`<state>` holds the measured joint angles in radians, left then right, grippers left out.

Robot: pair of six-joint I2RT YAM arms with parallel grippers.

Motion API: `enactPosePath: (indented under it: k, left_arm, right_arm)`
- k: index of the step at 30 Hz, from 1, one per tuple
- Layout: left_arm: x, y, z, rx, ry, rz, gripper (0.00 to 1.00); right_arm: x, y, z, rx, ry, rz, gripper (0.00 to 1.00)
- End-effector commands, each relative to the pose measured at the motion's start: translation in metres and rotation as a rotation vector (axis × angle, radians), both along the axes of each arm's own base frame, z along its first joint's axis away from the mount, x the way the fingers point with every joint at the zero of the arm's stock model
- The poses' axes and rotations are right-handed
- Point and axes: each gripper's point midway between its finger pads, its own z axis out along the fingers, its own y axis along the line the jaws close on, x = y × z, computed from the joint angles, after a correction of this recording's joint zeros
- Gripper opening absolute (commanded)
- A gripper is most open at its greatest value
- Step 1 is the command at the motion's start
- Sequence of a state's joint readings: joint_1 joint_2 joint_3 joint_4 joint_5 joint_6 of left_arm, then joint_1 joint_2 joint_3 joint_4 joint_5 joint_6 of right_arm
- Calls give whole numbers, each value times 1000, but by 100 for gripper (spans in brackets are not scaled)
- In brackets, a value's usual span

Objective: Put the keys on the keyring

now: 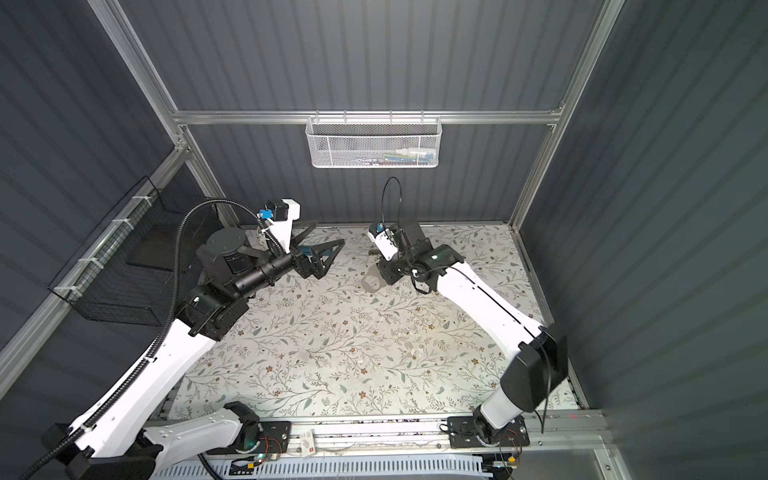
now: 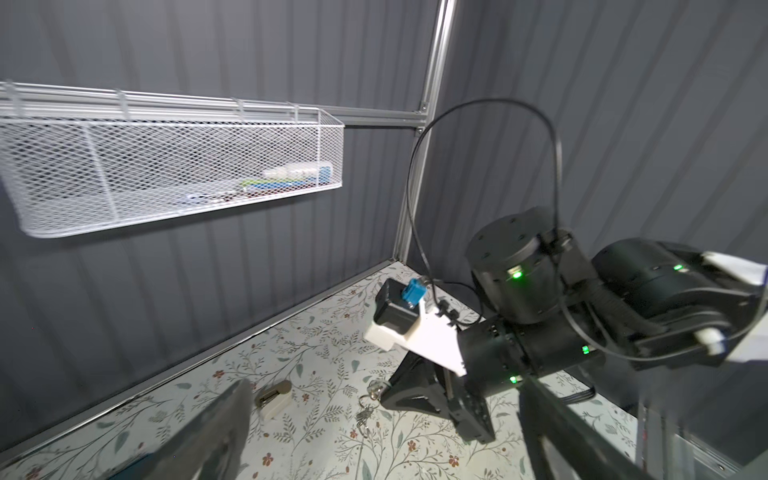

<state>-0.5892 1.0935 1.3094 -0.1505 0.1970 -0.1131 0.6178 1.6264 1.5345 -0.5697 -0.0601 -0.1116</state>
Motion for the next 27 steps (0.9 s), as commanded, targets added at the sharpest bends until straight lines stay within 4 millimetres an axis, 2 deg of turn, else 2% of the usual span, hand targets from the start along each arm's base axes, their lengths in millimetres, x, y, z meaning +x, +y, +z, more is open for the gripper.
enactPosePath:
  k: [1, 7, 11, 14, 18, 21, 27]
  left_arm:
    - [-3, 24, 2, 20, -20, 99, 100]
    - [-15, 40, 3, 33, -13, 141, 100]
    - [-20, 49, 1, 35, -9, 168, 100]
    - [-22, 55, 1, 37, -9, 193, 100]
    - [-21, 56, -1, 44, -9, 200, 100]
    - [-18, 53, -5, 49, 0, 195, 100]
    - [-14, 46, -7, 44, 5, 173, 100]
  right_arm:
    - [37, 26, 10, 78, -62, -19, 10]
    - [89, 53, -18, 39, -59, -53, 8]
    - [101, 63, -38, 25, -45, -39, 10]
    - [97, 64, -60, -2, 1, -25, 12]
    - [85, 54, -82, -27, 34, -30, 11]
    - [68, 49, -97, -26, 89, -21, 10]
    - [34, 29, -114, -27, 154, -54, 10]
